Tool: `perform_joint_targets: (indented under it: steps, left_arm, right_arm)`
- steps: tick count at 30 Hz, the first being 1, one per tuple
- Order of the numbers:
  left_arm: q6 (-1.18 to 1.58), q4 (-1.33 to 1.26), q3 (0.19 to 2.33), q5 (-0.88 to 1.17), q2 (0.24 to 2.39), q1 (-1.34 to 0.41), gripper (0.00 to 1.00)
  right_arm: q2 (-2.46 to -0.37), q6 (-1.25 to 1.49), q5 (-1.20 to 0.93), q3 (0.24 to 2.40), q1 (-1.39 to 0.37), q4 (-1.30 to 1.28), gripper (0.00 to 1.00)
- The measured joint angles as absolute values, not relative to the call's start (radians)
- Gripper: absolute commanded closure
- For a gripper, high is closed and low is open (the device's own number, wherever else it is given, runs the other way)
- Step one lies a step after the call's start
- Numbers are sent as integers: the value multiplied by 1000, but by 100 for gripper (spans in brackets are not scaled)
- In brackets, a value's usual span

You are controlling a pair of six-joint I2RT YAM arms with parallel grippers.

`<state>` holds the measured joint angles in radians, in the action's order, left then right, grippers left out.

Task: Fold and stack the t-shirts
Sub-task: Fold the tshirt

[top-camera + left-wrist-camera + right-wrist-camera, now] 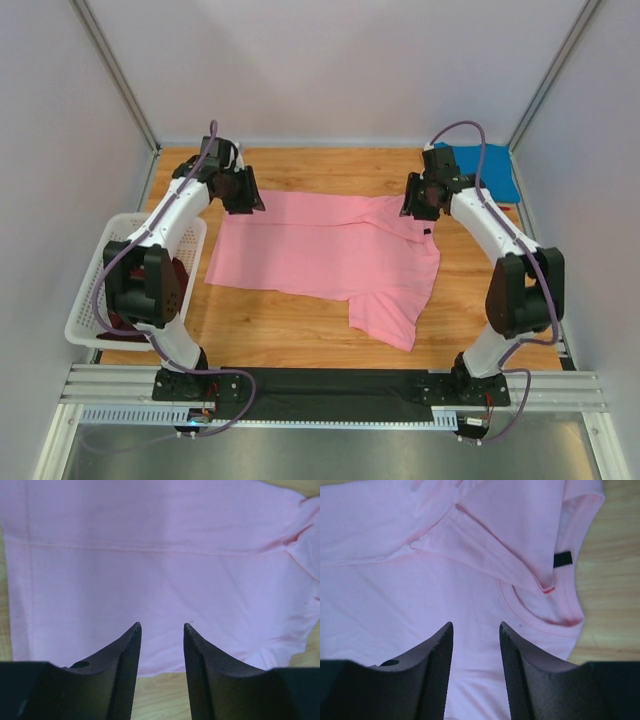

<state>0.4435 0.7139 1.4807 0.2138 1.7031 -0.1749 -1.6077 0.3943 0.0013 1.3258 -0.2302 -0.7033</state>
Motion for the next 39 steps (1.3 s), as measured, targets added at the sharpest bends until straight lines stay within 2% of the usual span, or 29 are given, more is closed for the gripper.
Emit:
perform_joint_targets:
  steps: [7, 12, 19, 35, 39]
  left_arm:
    - [428, 704, 1411, 373, 1712, -189, 54]
    - [428, 690, 1299, 441, 1650, -200, 54]
    - [428, 665, 1249, 487, 1560, -202, 54]
    - [428, 653, 1249, 497, 1559, -202, 54]
    - [428, 653, 1249, 497, 1559, -202, 54]
  right_arm:
    - [-1938, 199, -135, 1551, -147, -699, 55]
    - [-2066, 96, -147, 1621, -136, -724, 54]
    - [-2088, -9, -144, 1621, -130, -791, 53]
    - [-2093, -83, -268, 1618, -108, -811, 51]
    - [-2109, -83, -321, 1689, -108, -819, 50]
